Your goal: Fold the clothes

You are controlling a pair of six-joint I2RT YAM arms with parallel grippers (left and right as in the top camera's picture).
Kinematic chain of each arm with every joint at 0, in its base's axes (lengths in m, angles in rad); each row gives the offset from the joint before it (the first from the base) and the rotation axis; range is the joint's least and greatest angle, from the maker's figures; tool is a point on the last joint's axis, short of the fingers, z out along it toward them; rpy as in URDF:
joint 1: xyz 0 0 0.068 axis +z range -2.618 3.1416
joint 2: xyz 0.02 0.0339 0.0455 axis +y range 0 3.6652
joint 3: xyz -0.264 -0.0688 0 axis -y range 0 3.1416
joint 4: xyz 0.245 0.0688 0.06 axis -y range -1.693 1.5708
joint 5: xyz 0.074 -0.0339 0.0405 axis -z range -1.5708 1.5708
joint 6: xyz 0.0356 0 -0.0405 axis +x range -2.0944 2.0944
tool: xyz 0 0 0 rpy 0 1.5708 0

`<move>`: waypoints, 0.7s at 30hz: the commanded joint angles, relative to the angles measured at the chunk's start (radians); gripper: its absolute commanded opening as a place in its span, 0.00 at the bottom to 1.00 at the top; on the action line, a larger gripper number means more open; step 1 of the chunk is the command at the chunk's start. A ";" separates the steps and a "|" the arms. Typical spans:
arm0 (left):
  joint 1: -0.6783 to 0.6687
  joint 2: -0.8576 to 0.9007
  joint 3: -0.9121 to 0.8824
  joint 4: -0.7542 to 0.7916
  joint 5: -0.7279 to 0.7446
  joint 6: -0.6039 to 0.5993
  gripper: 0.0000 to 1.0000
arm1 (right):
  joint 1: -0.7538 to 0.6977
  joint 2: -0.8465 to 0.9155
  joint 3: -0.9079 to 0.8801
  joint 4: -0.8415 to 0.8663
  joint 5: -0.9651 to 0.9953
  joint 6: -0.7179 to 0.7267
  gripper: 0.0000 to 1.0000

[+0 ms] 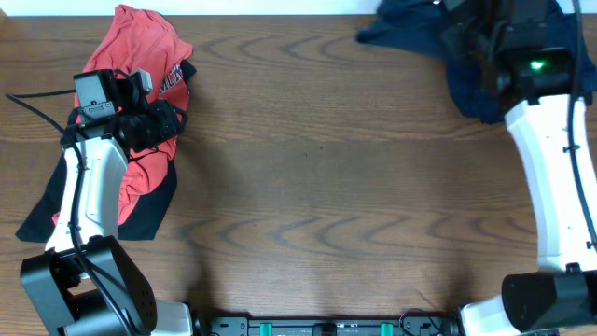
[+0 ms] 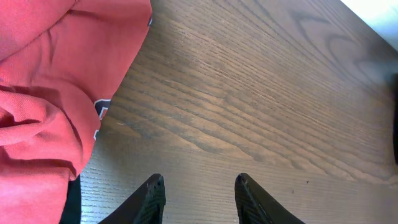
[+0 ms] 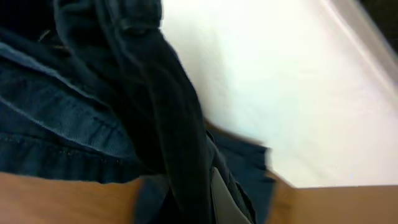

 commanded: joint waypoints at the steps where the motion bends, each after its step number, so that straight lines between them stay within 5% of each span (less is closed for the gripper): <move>1: -0.001 -0.002 -0.002 0.002 -0.012 0.010 0.40 | -0.090 0.011 0.023 0.063 -0.045 -0.201 0.01; 12: -0.001 0.008 -0.002 0.024 -0.012 0.009 0.40 | -0.408 0.241 0.023 0.447 -0.504 -0.520 0.01; 21: -0.001 0.009 -0.002 0.028 -0.012 0.008 0.40 | -0.458 0.406 0.023 0.715 -0.685 -0.525 0.01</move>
